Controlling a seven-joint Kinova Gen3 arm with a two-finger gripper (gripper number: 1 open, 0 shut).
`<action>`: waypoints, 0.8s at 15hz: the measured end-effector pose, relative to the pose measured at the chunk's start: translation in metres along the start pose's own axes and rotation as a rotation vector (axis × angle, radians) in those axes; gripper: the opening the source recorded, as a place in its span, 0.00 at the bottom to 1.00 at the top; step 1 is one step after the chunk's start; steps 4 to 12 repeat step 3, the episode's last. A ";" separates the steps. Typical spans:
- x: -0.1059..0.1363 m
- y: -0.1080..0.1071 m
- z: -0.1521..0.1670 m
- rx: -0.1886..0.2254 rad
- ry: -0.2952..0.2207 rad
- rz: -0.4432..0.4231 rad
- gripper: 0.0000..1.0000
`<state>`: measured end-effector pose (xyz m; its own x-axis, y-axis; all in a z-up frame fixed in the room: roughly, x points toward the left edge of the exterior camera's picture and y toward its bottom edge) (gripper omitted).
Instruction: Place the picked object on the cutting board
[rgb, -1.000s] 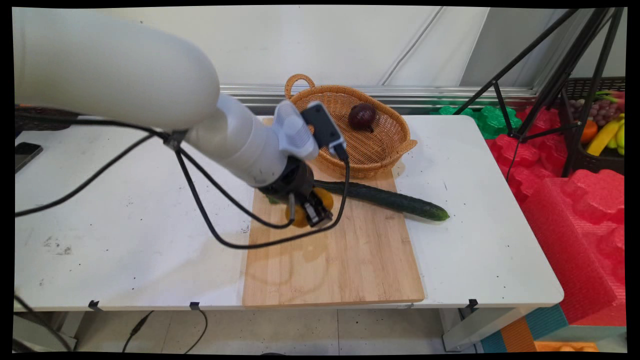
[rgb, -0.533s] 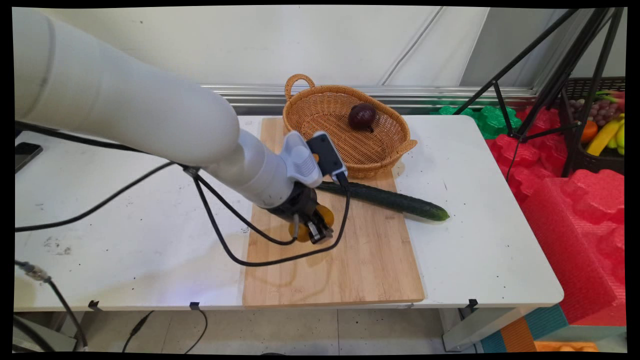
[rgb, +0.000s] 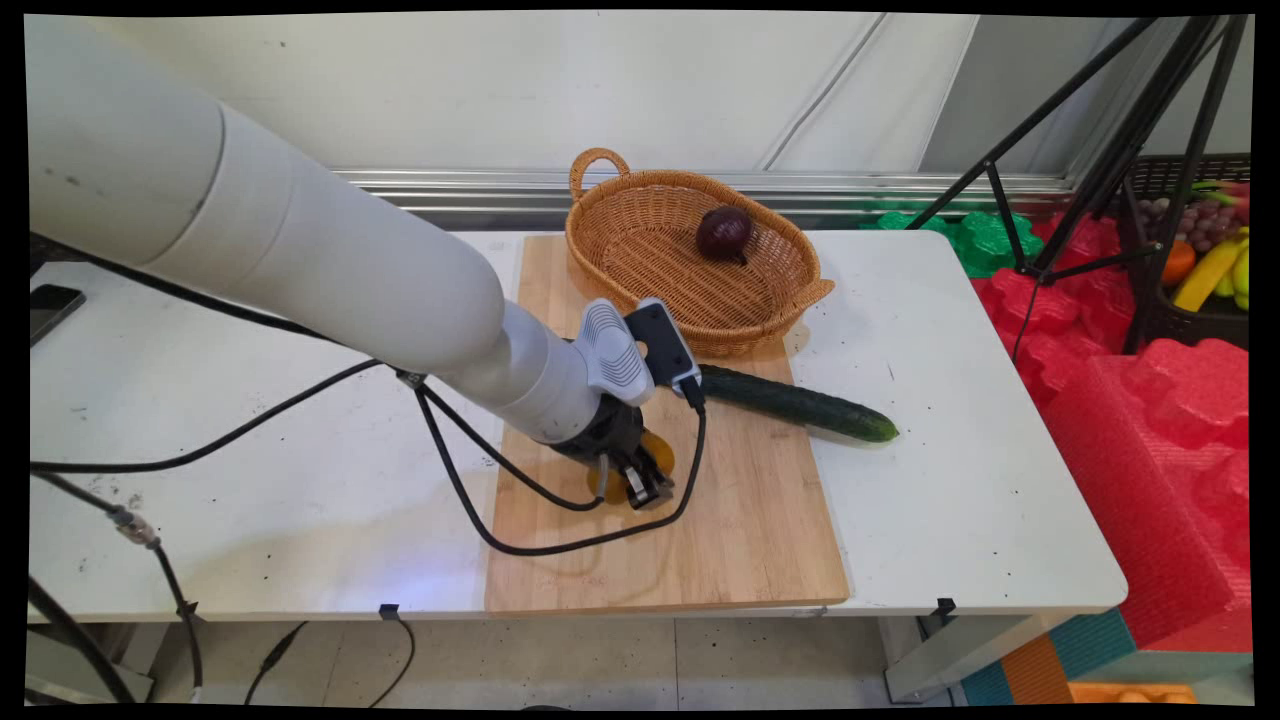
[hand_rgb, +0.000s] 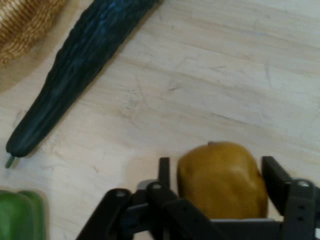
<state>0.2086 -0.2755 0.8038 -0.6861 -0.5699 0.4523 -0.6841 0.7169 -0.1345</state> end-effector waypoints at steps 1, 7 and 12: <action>-0.001 0.001 0.001 -0.001 0.001 0.000 1.00; -0.003 0.002 0.002 -0.001 0.004 -0.002 1.00; -0.003 0.002 0.002 -0.001 0.004 -0.002 1.00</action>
